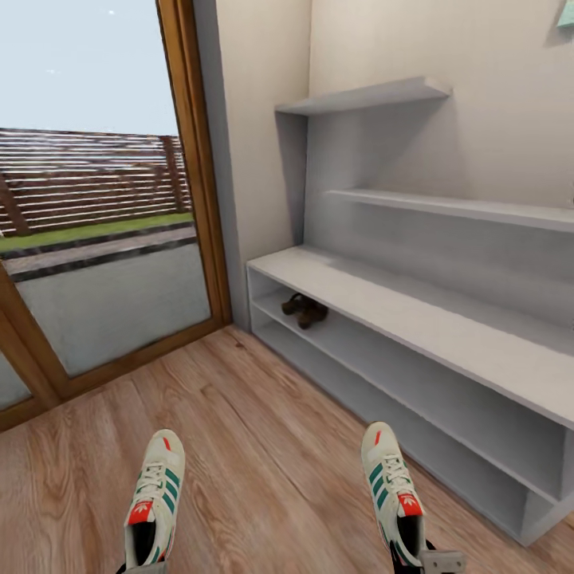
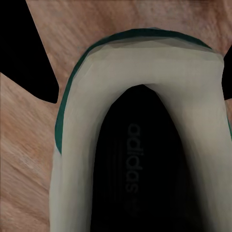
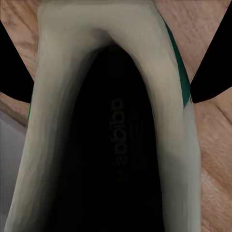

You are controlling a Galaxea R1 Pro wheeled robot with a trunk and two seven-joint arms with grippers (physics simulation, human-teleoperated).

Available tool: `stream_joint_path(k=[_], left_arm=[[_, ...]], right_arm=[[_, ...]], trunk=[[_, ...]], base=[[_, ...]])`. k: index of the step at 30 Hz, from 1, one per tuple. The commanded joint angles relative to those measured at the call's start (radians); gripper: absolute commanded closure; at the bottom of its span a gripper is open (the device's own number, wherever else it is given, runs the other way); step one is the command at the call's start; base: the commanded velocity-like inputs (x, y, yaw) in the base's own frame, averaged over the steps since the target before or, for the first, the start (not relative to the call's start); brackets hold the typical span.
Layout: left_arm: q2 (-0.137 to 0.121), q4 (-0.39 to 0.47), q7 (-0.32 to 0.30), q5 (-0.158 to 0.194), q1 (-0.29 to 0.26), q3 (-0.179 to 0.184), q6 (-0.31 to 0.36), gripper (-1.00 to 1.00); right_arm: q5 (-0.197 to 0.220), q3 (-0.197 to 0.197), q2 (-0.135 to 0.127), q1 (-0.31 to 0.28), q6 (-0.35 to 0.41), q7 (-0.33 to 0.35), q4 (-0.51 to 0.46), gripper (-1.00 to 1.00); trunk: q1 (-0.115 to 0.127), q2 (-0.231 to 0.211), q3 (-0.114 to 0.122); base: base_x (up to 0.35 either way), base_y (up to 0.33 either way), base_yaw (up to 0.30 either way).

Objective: Pick up the two gym shoes and the two sandals from the corridor floor and place them onto the hallstand (shoe rack) in the corridor, making sure they are on the rack and not on the floor. Arrange them so the two gym shoes are next to each other and the two sandals are next to each other.

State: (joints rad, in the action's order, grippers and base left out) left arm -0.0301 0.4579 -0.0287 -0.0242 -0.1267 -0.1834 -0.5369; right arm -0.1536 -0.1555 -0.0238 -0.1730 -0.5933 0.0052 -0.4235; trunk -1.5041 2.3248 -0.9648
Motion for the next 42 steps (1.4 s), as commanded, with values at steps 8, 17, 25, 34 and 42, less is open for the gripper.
stream_joint_path(k=[8, 17, 25, 34, 42], left_arm=[[-0.001, -0.001, -0.002, -0.003, -0.001, -0.004, -0.003, 1.0], [-0.001, -0.001, -0.002, -0.003, -0.001, -0.004, -0.003, 1.0], [0.001, -0.001, -0.003, -0.003, -0.001, -0.003, -0.003, 1.0], [0.0, -0.001, -0.003, -0.003, -0.001, -0.002, -0.003, 1.0], [-0.001, -0.001, -0.003, -0.003, -0.001, -0.002, -0.003, 1.0]], right_arm=[[-0.011, -0.007, 0.001, -0.001, -0.003, 0.0, 0.0, 1.0], [-0.011, -0.007, 0.001, -0.001, -0.003, -0.001, 0.0, 1.0], [-0.011, -0.007, 0.001, -0.001, -0.003, 0.0, 0.0, 1.0], [-0.011, -0.007, 0.001, 0.0, -0.003, 0.0, 0.0, 1.0], [-0.011, -0.007, 0.001, -0.001, -0.003, -0.001, 0.0, 1.0]], trunk=[[0.0, 0.0, -0.001], [0.0, 0.0, -0.001], [0.0, 0.0, -0.001], [0.0, 0.0, -0.001], [0.0, 0.0, -0.001]], base=[[0.157, 0.285, -0.195], [0.091, 0.3, -0.195], [0.191, 0.254, -0.195], [0.083, 0.046, -0.195], [0.003, 0.002, -0.195]])
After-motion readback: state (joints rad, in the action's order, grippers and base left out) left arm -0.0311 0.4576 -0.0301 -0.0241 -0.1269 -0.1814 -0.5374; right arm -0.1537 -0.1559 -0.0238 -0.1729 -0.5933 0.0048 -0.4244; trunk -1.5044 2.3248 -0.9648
